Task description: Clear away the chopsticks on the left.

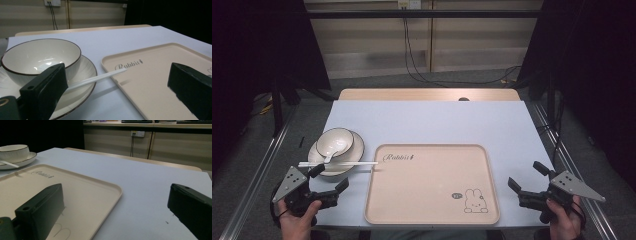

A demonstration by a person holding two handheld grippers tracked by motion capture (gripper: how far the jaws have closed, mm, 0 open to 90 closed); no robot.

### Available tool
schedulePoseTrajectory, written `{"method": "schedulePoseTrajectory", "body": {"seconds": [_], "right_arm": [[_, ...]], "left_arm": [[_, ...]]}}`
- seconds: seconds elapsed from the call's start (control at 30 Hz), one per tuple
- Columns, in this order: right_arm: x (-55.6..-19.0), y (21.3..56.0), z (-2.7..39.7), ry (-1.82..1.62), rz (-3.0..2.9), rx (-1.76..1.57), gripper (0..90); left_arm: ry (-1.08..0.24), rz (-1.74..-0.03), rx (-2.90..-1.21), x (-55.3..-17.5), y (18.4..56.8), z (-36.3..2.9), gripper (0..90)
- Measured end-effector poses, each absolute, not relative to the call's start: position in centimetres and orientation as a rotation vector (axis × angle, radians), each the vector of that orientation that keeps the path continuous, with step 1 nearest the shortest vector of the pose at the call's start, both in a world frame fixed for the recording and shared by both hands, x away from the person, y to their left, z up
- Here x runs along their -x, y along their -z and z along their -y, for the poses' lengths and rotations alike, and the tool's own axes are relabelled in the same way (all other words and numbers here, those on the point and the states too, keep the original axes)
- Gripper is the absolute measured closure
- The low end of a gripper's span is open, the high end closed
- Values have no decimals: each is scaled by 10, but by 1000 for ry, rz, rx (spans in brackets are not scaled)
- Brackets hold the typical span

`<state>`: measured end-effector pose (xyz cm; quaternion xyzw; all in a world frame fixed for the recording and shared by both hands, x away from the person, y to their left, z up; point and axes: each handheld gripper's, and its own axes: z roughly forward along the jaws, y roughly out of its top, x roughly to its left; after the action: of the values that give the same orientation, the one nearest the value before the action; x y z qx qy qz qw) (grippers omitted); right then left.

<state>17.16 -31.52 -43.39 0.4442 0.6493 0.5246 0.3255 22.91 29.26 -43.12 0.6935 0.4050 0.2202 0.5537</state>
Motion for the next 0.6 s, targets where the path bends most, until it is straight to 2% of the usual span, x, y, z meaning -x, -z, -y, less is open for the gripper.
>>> {"method": "schedulePoseTrajectory", "body": {"seconds": [0.6], "right_arm": [[-169,433,314,-1364,-1710,-1153,3]], "left_arm": [[-478,-907,-1715,-230,422,-302,42]]}}
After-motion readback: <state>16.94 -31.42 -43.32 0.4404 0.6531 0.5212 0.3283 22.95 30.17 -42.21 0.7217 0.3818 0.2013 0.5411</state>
